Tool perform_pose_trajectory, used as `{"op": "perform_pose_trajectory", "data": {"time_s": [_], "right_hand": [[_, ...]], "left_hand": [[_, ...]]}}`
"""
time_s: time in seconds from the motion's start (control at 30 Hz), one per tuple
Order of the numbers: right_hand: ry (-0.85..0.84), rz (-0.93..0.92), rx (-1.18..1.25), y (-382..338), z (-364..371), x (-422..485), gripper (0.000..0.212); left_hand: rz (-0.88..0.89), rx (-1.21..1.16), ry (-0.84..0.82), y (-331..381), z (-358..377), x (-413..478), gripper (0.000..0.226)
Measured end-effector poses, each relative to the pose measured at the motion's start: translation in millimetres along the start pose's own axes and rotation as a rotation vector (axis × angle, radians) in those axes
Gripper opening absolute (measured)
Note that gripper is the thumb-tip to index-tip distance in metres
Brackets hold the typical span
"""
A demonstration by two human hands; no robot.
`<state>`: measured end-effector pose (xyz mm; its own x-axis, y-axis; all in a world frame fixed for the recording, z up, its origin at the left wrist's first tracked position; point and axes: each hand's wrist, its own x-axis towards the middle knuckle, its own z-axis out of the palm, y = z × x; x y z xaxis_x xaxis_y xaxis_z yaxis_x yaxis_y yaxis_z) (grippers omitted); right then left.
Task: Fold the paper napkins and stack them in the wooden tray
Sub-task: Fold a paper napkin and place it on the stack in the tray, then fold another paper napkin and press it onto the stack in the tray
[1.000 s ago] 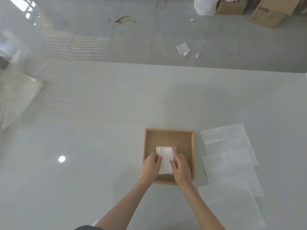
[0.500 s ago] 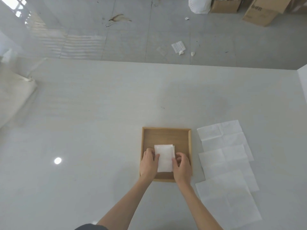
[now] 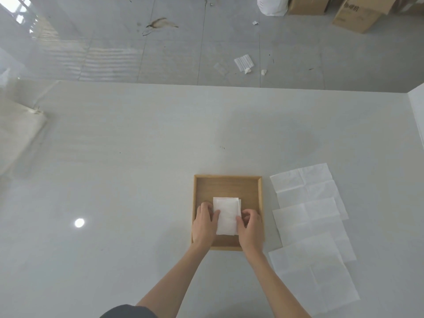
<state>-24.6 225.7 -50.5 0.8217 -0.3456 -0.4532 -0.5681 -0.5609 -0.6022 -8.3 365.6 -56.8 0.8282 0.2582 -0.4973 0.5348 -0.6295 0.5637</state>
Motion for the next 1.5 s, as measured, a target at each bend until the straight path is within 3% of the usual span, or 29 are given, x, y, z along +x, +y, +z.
{"op": "perform_pose_trajectory", "data": {"time_s": [0.27, 0.4, 0.5, 0.57, 0.77, 0.93, 1.2, 1.33, 1.5], "right_hand": [[0.137, -0.133, 0.053, 29, -53, -20, 0.010], [0.360, 0.054, 0.095, 87, -100, -35, 0.009], [0.454, 0.300, 0.125, 139, -128, -52, 0.011], [0.455, 0.428, 0.099, 165, -139, -64, 0.015], [0.397, 0.567, 0.043, 205, -155, -91, 0.028], [0.366, 0.633, 0.076, 214, -153, -97, 0.036], [0.373, 0.558, 0.116, 219, -151, -95, 0.014], [0.504, 0.365, 0.338, 220, -161, -109, 0.015], [0.458, 0.156, 0.741, 200, -220, -127, 0.017]], "left_hand": [[0.232, 0.140, 0.103, 13, -11, -31, 0.026], [0.595, 0.263, 0.110, 46, 10, -66, 0.017], [0.752, 0.259, 0.000, 76, 45, -96, 0.015], [0.730, 0.262, -0.094, 87, 73, -109, 0.017], [0.565, 0.458, -0.307, 108, 141, -118, 0.032], [0.543, 0.693, -0.232, 109, 171, -121, 0.033], [0.569, 0.743, -0.250, 121, 170, -130, 0.021], [0.527, 0.524, -0.315, 127, 151, -144, 0.018], [0.366, -0.031, -0.396, 146, 94, -168, 0.012]]}}
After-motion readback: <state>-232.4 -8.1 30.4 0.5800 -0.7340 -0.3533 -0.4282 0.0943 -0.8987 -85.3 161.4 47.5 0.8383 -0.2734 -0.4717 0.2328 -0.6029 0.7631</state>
